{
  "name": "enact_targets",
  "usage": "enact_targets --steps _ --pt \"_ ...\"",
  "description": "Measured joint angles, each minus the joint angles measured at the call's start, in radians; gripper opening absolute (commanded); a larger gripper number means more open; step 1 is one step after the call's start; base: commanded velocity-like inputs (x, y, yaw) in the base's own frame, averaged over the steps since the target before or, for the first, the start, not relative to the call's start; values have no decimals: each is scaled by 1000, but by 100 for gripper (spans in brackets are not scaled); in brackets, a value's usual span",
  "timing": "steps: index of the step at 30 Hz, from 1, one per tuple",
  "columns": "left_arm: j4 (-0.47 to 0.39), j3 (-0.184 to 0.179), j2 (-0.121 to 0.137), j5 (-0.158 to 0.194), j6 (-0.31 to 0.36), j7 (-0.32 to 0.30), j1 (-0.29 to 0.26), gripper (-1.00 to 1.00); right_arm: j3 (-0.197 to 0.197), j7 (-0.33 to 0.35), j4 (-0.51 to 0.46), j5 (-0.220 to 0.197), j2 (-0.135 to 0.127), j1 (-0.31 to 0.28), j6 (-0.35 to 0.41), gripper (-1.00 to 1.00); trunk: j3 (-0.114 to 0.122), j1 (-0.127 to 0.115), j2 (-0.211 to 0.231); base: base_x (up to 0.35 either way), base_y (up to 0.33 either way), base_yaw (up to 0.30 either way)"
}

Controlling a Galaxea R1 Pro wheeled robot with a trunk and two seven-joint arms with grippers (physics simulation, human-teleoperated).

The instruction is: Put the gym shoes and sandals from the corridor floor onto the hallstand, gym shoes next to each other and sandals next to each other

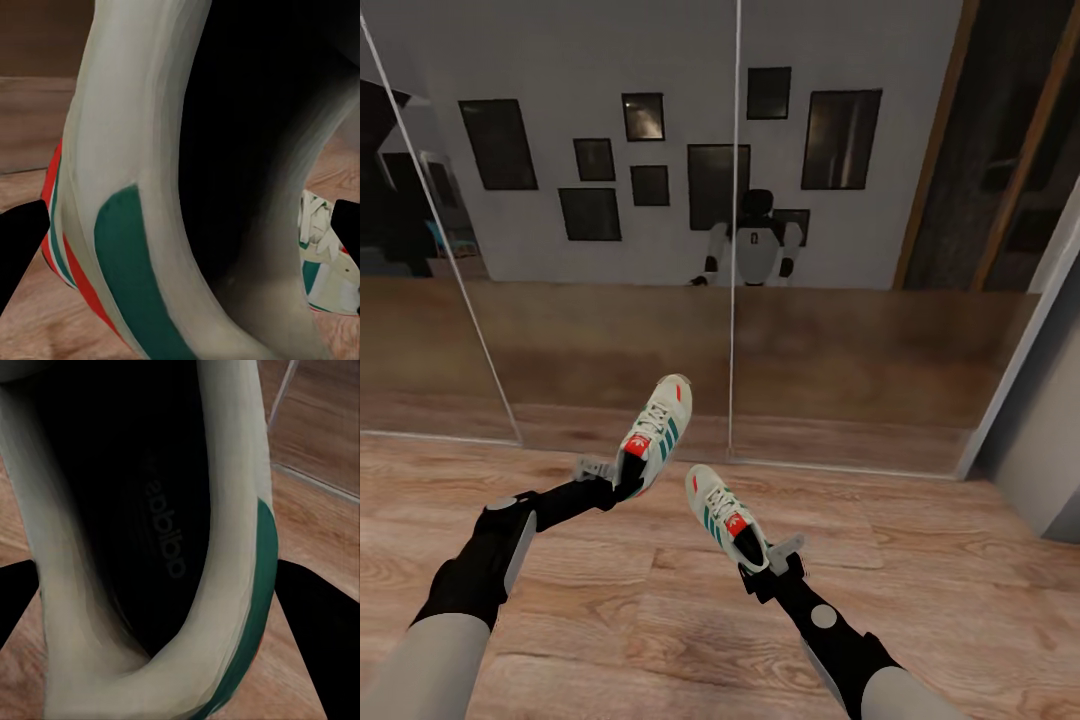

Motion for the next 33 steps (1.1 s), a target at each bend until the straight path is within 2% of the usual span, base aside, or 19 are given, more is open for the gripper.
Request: enact_targets --steps 33 --pt "2 0 0 2 1 0 0 -100 0 0 0 0 0 0 0 -100 0 0 0 0 0 298"
